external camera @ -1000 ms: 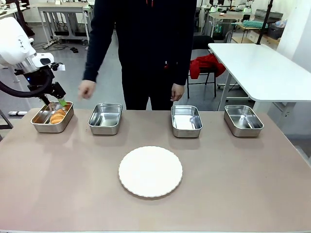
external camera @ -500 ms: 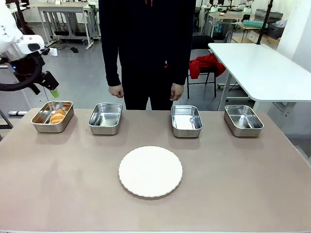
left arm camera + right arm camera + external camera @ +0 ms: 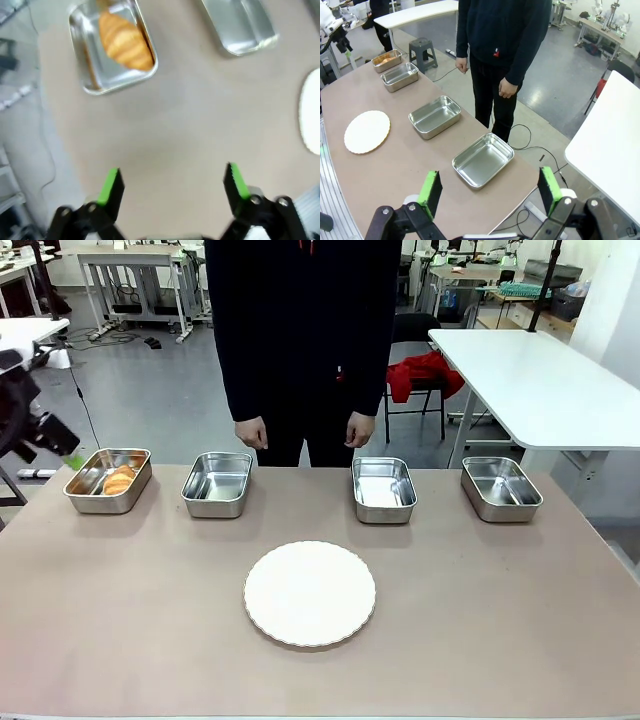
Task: Place the bread in the container.
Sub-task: Place the Butter Roll into the Airtight Container indicated by the human.
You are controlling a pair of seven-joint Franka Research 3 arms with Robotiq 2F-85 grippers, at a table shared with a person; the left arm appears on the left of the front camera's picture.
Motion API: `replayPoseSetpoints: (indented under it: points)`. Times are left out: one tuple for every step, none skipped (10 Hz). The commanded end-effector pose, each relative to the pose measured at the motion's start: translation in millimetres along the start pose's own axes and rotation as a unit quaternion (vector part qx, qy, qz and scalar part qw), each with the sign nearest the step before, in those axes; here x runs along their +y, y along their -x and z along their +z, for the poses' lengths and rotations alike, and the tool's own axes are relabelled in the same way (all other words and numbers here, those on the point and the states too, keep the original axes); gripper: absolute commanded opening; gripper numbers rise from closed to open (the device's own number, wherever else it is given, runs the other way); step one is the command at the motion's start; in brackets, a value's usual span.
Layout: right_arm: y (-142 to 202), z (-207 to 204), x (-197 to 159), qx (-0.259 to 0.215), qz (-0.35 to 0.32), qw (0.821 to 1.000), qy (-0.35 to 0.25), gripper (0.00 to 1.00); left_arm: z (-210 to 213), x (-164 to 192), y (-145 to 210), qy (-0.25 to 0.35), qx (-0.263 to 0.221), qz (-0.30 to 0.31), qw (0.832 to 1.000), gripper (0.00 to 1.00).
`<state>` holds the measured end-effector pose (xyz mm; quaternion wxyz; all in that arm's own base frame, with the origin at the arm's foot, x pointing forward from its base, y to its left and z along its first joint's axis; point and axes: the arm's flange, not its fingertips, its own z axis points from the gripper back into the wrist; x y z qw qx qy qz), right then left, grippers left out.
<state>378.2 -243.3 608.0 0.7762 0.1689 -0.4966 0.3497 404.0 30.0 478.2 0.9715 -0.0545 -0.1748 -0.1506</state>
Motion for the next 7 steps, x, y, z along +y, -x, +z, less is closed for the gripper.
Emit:
replayPoseSetpoints:
  points:
    - [-2,1,1,-0.005,0.002,1.0,-0.001,1.0,-3,-6,32,-0.008,0.001,0.011,1.0,1.0]
    - [-2,1,1,-0.005,0.002,1.0,-0.001,1.0,-6,-6,42,-0.024,0.02,0.017,0.999,1.0]
    - [-2,1,1,-0.005,0.002,1.0,-0.001,1.0,-9,-8,45,-0.031,0.026,0.003,0.999,1.0]
    - [-2,1,1,-0.005,0.002,1.0,-0.001,1.0,-16,-3,39,-0.029,0.045,-0.002,0.999,1.0]
    - [-2,1,1,-0.005,0.002,1.0,-0.001,1.0,-6,-5,39,-0.015,0.017,0.005,1.0,1.0]
    - [-2,1,1,-0.005,0.002,1.0,-0.001,1.0,-6,-5,39,-0.015,0.017,0.005,1.0,1.0]
    - [-2,1,1,-0.005,0.002,1.0,-0.001,1.0,-6,-5,39,-0.015,0.017,0.005,1.0,1.0]
